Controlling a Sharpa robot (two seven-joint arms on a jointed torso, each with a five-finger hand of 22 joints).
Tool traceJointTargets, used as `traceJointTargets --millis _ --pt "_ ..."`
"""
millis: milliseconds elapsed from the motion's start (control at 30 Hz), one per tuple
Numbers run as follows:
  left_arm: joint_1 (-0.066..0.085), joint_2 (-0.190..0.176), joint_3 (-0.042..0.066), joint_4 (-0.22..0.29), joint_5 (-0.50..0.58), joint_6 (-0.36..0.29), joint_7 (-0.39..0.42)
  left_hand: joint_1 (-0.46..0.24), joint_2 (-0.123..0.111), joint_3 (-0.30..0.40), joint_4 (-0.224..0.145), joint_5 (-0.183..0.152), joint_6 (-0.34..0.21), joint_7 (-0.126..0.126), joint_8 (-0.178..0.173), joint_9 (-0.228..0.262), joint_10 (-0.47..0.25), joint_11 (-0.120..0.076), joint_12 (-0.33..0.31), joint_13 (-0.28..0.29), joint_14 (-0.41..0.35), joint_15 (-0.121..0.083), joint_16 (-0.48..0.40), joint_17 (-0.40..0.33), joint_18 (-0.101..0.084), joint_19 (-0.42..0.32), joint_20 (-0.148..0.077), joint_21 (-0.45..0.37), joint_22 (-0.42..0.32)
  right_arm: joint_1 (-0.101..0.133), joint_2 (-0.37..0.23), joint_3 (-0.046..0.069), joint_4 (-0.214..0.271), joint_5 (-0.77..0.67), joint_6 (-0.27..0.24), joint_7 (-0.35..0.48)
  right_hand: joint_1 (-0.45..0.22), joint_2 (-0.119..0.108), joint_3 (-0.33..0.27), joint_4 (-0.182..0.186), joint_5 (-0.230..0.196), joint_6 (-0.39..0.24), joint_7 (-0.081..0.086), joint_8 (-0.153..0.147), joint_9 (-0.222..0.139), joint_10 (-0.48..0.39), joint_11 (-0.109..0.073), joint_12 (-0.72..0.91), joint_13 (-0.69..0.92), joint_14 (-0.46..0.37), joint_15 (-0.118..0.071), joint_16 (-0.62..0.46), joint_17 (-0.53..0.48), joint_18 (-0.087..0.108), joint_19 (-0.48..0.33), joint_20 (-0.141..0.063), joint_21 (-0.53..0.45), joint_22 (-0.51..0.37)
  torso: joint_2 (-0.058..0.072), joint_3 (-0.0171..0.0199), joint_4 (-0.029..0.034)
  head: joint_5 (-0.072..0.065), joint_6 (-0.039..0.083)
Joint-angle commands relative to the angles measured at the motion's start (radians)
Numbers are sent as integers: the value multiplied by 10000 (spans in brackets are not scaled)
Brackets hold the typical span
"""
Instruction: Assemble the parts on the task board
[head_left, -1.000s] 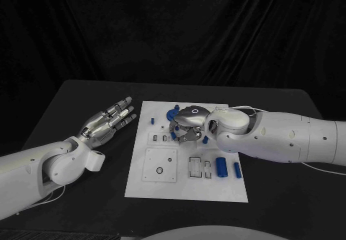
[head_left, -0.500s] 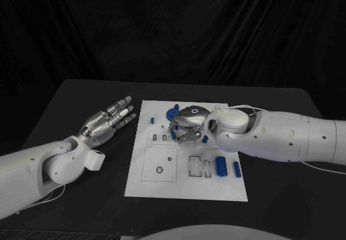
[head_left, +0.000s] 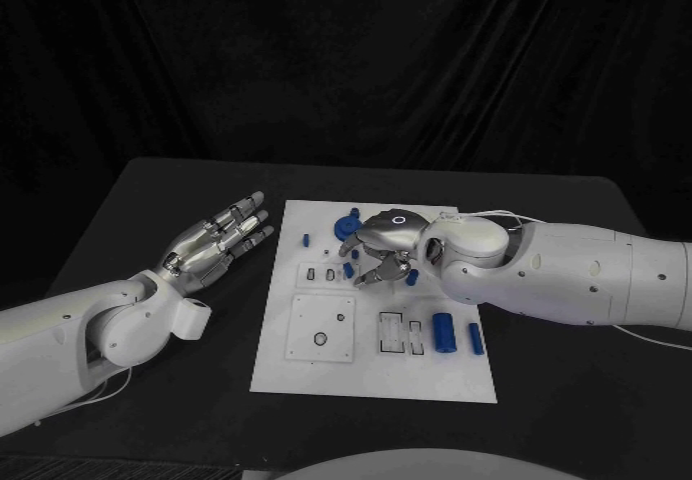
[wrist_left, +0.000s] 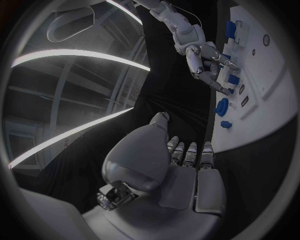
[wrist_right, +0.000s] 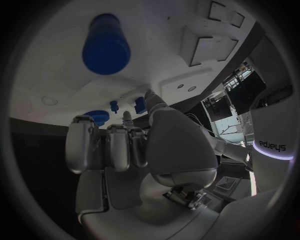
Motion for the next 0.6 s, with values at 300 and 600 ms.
traceJointTargets --millis 300,600 --pt "-9 -190 12 322 -60 -652 604 164 -341 458 -803 -577 102 187 80 27 25 202 -27 7 -3 2 -36 -16 2 10 201 -59 -11 867 -1153 15 1095 460 -2220 539 -705 -1060 -2004 918 -443 -748 -188 -93 -412 1048 -239 36 2633 779 -209 -24 1255 48 209 -169 4 1951 -12 8 -6 44 299" --pt "651 -572 21 844 -2562 -3256 934 157 -1129 645 -863 -3061 894 563 233 133 3727 1799 4851 1931 4422 574 3783 1971 -31 4341 678 2596 1436 1664 -2047 15 1513 2133 -3192 1005 -2413 -496 -1620 893 -441 1446 96 1238 101 1048 9 36 2633 1015 -10 666 2432 -176 585 -43 985 2249 -91 33 -59 244 570"
